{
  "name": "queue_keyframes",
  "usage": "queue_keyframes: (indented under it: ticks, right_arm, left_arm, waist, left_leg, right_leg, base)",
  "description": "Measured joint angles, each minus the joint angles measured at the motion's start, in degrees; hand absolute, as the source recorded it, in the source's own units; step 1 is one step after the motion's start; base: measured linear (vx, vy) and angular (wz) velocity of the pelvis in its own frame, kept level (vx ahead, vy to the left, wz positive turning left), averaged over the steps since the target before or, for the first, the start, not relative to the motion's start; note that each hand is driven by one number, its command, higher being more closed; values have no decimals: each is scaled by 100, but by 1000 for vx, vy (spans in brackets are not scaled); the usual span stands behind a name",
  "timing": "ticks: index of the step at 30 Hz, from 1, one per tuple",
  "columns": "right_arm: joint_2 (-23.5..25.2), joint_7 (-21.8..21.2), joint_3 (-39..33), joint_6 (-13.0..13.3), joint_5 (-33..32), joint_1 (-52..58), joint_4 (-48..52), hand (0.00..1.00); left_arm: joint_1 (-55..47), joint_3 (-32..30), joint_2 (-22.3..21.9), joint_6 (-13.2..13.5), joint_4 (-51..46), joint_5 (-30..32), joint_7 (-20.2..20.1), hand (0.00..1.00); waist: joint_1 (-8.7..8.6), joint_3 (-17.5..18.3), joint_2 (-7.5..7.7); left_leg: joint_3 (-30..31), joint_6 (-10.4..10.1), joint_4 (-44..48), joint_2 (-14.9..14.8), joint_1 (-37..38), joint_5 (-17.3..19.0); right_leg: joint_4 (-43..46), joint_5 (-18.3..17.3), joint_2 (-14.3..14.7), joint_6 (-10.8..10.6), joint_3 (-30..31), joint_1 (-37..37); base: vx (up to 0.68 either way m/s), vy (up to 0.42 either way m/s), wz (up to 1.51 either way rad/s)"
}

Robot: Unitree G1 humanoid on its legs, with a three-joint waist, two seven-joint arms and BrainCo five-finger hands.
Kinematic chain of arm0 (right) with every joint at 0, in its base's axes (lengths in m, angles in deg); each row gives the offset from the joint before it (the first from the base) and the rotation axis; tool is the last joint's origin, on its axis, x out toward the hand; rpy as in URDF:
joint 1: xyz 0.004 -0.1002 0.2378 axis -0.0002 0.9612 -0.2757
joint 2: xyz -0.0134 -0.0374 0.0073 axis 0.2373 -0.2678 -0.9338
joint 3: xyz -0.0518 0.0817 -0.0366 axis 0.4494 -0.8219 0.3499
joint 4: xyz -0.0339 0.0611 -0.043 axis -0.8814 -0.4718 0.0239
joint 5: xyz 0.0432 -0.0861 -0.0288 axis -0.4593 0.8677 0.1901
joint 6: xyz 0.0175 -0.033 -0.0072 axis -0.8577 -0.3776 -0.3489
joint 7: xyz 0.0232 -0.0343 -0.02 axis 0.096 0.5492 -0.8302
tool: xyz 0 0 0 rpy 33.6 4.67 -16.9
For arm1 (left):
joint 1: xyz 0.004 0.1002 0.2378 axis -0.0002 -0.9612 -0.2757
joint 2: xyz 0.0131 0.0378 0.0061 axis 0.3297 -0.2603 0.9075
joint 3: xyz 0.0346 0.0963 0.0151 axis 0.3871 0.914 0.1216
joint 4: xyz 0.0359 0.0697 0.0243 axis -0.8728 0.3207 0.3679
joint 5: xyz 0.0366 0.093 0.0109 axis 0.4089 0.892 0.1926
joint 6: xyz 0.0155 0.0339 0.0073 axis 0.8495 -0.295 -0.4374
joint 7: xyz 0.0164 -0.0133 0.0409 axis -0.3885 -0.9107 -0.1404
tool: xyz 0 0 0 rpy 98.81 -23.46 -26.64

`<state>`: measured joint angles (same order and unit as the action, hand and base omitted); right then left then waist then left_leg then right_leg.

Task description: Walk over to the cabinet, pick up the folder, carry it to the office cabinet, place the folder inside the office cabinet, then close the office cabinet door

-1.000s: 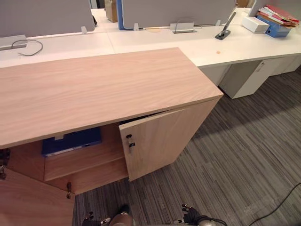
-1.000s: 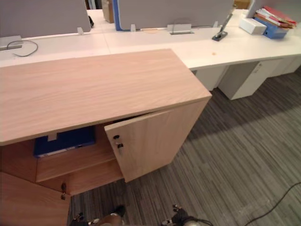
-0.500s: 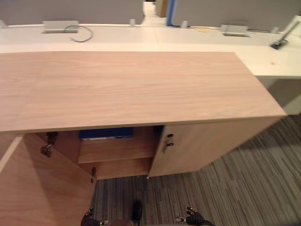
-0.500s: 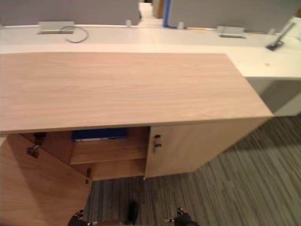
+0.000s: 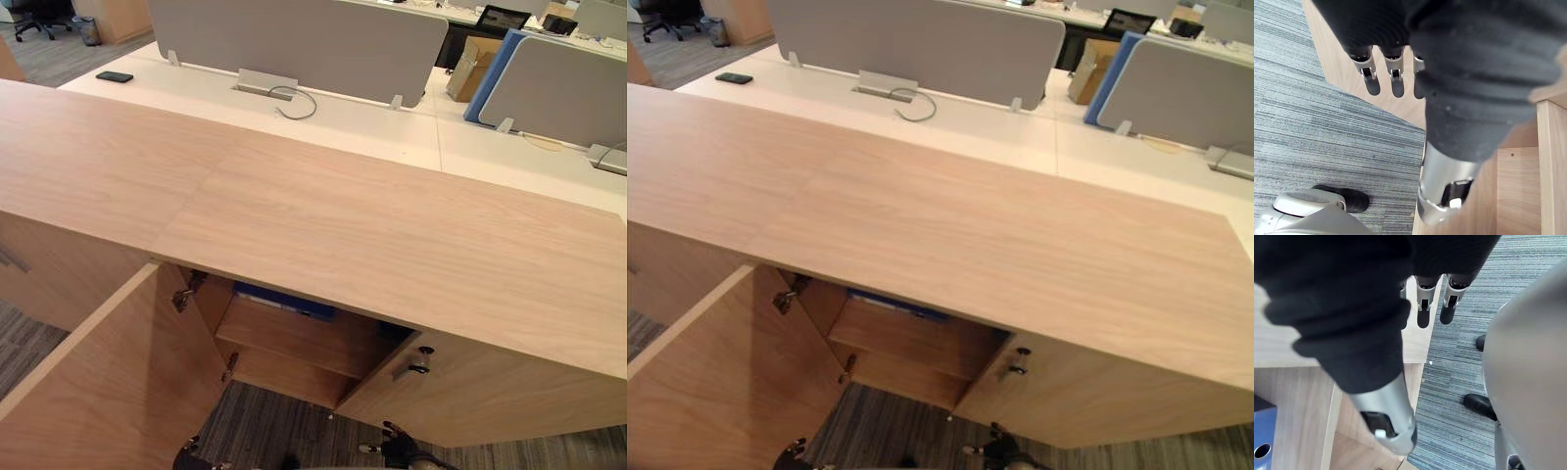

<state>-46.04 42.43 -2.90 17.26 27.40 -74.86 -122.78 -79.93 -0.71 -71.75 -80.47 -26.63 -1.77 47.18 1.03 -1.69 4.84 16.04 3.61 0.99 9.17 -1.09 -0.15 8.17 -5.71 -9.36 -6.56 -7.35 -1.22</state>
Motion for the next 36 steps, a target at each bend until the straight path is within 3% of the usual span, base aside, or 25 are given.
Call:
queue_keyframes:
  ticks: [8,11,12,13,15,16,17,18,19,22,25,27,32,36]
  right_arm:
    - [-27,63,11,22,-184,52,-84,0]
    - [-57,66,3,70,-187,23,-126,0]
    - [-125,69,-30,97,-188,5,-131,0]
    - [-155,89,-71,102,-195,-21,-164,0]
    - [-158,141,-89,108,-235,-16,-153,0]
    - [-163,174,-105,104,-295,-2,-132,0]
    - [-133,181,-130,106,-395,58,-115,0]
    - [-143,177,-187,113,-407,69,-65,0]
    - [-164,181,-326,116,-408,101,0,0]
    - [-78,214,-585,102,-534,176,-78,0]
    - [-2,213,-623,94,-646,137,-111,0]
    - [12,214,-626,88,-644,71,-128,0]
    - [27,214,-602,94,-642,-21,-114,0]
    - [8,191,-509,88,-626,-54,-103,0]
  left_arm:
    - [20,-35,-17,0,2,-111,14,0]
    - [132,-34,-35,0,-23,-176,21,0]
    - [175,-30,-77,-1,-62,-225,22,0]
    - [149,-18,-69,-1,-90,-222,22,0]
    - [112,4,-35,-4,-103,-220,46,0]
    - [109,62,-5,-4,-109,-187,46,0]
    - [120,117,4,4,-114,-117,45,0]
    - [122,120,-3,11,-119,-109,41,0]
    - [107,137,-49,1,-103,-97,19,0]
    - [146,207,58,-4,-101,-46,-21,0]
    - [18,210,40,-2,-105,-547,-97,0]
    - [-74,203,45,-2,-105,-725,-135,0]
    - [-95,249,38,5,-104,-745,-189,0]
    - [-78,294,47,11,-98,-506,-273,0]
  waist:
    - [-49,86,-20]
    - [-60,-89,-43]
    - [-56,-206,-152]
    - [-15,-325,-216]
    - [1,-349,-197]
    - [5,-337,-147]
    - [-52,-305,-60]
    - [-64,-286,-149]
    - [-122,-193,-320]
    - [-174,-81,-62]
    - [-108,-75,-68]
    - [-87,-78,-68]
    - [-82,-87,-129]
    - [-120,-94,-189]
  left_leg:
    - [646,-174,88,-126,-22,-153]
    - [486,-398,977,50,-475,211]
    - [-224,-129,1490,-173,-734,646]
    - [-1124,-172,1901,-558,-927,918]
    - [-2001,-158,1967,-867,-981,1049]
    - [-2265,-138,1817,-839,-964,1039]
    - [-2615,57,1857,-824,-993,1007]
    - [-2639,88,2017,-897,-1091,1055]
    - [-2489,38,1943,-926,-1151,930]
    - [-1873,152,678,-272,-762,195]
    - [-1491,258,-243,-42,-415,-350]
    - [-1319,290,-524,-34,-213,-520]
    - [-978,282,-583,-22,22,-546]
    - [-718,214,-588,-100,13,-600]
  right_leg:
    - [-151,-8,225,46,-559,-281]
    - [-143,-7,167,95,-769,-415]
    - [-132,-31,269,135,-866,-498]
    - [-136,-55,336,159,-888,-565]
    - [-202,-83,328,183,-890,-571]
    - [-351,-146,217,222,-913,-558]
    - [-547,-190,39,222,-971,-465]
    - [-529,-188,74,212,-988,-424]
    - [-474,-195,160,177,-1063,-390]
    - [-456,-216,-191,157,-1366,-373]
    - [-412,-184,-296,143,-1470,-422]
    - [-299,-138,-290,201,-1497,-487]
    - [277,-109,-365,211,-1604,-547]
    - [652,-237,-275,152,-1113,-375]
  base:
    - [69,-165,45]
    - [-28,-32,50]
    - [-203,1,16]
    - [-225,-11,-2]
    - [-156,-33,-23]
    - [-114,34,-11]
    - [-104,73,2]
    - [-59,119,18]
    - [-13,109,65]
    - [65,77,111]
    - [100,28,73]
    - [79,27,48]
    - [21,-7,34]
    - [-70,-74,32]
